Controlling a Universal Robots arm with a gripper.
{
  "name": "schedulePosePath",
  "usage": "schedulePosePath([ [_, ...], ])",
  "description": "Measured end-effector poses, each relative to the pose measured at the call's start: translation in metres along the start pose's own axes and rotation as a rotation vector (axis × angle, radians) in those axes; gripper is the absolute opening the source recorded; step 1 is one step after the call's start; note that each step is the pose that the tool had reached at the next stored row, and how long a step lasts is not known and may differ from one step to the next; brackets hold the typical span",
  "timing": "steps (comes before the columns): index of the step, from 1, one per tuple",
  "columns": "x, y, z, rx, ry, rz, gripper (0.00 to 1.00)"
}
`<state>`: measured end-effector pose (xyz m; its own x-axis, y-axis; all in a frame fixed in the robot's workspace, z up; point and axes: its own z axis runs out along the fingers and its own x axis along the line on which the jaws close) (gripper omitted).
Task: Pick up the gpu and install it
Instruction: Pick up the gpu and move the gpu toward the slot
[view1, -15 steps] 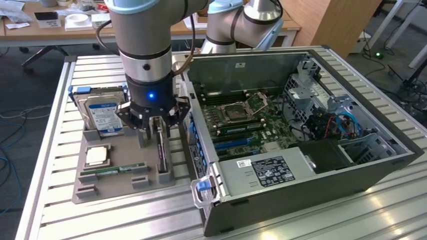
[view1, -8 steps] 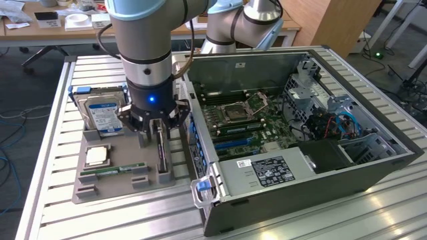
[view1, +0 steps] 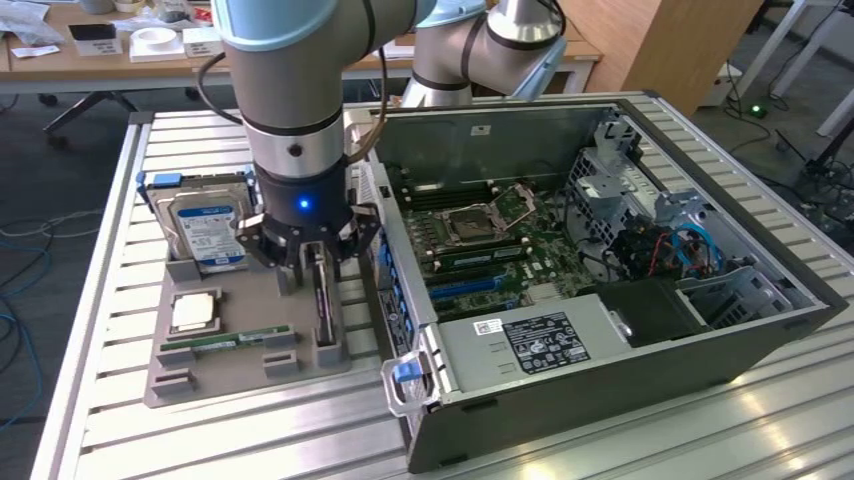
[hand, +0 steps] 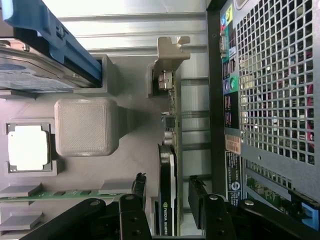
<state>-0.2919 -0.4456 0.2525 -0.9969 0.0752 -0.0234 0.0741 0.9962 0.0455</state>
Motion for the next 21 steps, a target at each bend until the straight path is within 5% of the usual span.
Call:
schedulePosePath([
  [21, 0.001, -0.0008, 0.016, 0.0001, 0.0001, 0.0, 0.47],
])
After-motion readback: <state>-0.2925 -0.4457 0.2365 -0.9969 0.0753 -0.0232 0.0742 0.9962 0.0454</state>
